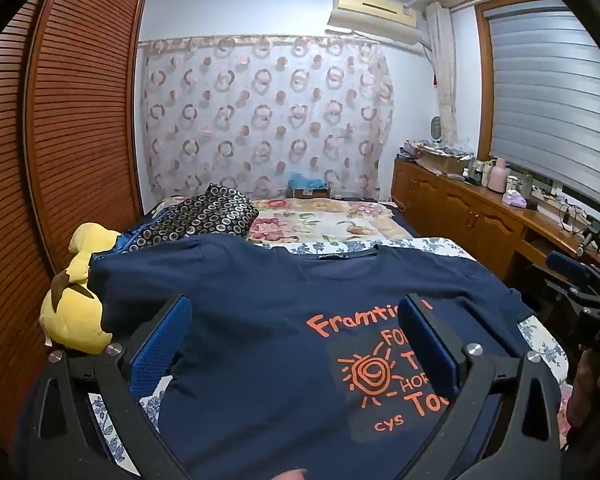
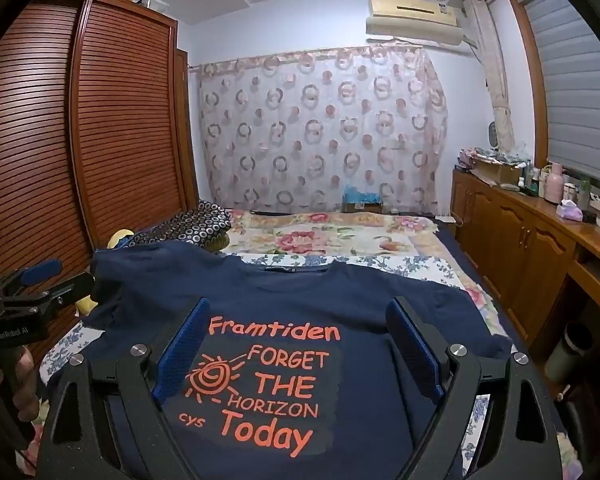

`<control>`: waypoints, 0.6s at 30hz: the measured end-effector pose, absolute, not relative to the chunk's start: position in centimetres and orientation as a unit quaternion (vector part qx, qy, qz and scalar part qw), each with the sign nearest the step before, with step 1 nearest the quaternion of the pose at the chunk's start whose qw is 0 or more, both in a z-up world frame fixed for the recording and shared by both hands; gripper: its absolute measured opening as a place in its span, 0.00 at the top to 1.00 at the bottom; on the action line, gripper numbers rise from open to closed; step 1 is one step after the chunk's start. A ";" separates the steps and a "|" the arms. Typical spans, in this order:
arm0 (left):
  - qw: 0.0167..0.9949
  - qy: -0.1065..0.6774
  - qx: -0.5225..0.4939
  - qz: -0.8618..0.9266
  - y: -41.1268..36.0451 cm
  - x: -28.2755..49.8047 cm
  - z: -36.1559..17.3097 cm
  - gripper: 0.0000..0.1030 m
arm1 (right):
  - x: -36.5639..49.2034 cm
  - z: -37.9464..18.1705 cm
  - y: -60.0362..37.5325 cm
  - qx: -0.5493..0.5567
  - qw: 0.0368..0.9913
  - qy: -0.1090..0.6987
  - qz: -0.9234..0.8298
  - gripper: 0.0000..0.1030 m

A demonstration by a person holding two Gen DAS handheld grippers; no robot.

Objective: Fold small clothes

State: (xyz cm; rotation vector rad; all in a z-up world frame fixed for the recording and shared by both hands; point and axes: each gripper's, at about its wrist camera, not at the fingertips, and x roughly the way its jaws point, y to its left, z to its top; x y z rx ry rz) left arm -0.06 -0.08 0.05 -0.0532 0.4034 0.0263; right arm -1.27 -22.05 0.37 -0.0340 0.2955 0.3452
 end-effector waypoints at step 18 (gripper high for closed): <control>0.980 0.198 -0.022 0.018 0.1 -0.5 0.7 0.00 | -1.6 0.4 -22.0 -0.012 0.974 0.146 0.172 0.12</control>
